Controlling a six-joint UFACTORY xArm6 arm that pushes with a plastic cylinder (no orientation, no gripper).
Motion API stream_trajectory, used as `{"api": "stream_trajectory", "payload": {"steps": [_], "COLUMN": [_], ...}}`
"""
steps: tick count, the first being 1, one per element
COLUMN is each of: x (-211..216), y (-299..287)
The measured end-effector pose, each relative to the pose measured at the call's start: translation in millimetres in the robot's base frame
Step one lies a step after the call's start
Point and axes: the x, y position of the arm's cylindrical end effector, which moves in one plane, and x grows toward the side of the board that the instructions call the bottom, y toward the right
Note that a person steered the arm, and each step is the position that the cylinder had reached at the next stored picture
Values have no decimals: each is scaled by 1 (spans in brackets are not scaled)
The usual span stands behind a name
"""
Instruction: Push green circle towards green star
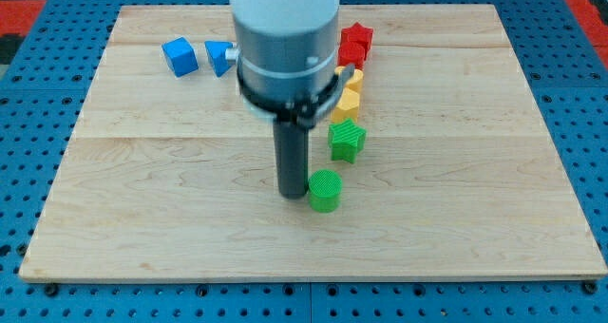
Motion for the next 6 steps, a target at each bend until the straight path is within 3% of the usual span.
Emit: {"api": "stream_trajectory", "payload": {"steps": [1, 3, 4, 5, 6], "x": [32, 16, -9, 4, 43], "y": [28, 12, 35, 49, -32]}}
